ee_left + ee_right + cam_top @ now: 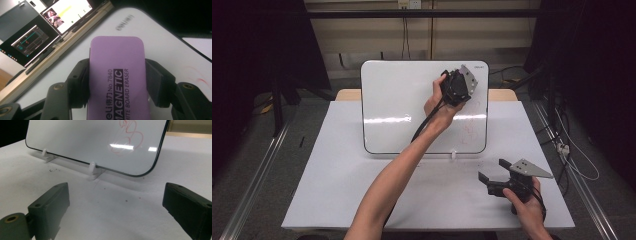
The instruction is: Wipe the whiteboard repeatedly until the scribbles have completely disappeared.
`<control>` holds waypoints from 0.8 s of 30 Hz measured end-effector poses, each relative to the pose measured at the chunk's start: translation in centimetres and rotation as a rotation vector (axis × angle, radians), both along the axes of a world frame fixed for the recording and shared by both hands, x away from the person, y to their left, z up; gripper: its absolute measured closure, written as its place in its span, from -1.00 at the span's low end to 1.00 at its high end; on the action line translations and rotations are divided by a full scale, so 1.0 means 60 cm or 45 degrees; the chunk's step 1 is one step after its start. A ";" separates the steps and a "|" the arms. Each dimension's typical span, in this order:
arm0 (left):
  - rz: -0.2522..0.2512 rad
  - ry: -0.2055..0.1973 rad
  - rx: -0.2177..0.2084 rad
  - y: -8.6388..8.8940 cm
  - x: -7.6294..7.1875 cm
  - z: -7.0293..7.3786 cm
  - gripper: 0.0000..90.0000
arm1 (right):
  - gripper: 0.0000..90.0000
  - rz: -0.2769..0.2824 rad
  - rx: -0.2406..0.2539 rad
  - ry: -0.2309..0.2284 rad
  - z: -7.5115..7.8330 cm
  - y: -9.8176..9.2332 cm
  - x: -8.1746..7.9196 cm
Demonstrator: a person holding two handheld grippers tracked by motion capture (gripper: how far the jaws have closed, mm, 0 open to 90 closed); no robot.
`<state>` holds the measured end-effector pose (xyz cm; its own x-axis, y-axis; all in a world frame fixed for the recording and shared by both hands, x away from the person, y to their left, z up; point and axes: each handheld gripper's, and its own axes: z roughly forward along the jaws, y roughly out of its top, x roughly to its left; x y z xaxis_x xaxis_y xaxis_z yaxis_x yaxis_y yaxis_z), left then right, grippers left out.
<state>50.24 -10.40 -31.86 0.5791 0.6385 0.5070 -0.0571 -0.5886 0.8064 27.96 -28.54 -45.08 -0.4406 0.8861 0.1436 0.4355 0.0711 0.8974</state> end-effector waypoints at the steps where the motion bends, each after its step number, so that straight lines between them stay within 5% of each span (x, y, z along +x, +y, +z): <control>1: -0.003 -0.011 0.018 -0.002 -0.002 -0.003 -0.08 | -0.85 -0.001 -0.001 -0.004 0.000 0.000 0.000; 13: -0.185 -0.018 0.140 -0.047 -0.075 -0.079 -0.08 | -0.85 0.001 -0.001 -0.010 0.002 0.001 -0.001; 16: -0.191 -0.024 0.126 -0.042 -0.058 -0.066 -0.08 | -0.85 0.000 -0.001 -0.011 0.003 0.002 -0.002; 21: -0.085 -0.041 0.051 -0.020 -0.012 -0.015 -0.08 | -0.85 -0.009 0.013 -0.012 0.004 -0.003 0.000; 24: -0.089 -0.041 0.051 -0.014 -0.007 -0.012 -0.08 | -0.85 -0.013 0.012 -0.007 0.002 -0.006 0.000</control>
<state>49.85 -11.25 -32.58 0.6045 0.5761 0.5501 -0.1247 -0.6137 0.7796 27.97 -28.92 -44.96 -0.4323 0.8892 0.1496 0.4310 0.0580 0.9005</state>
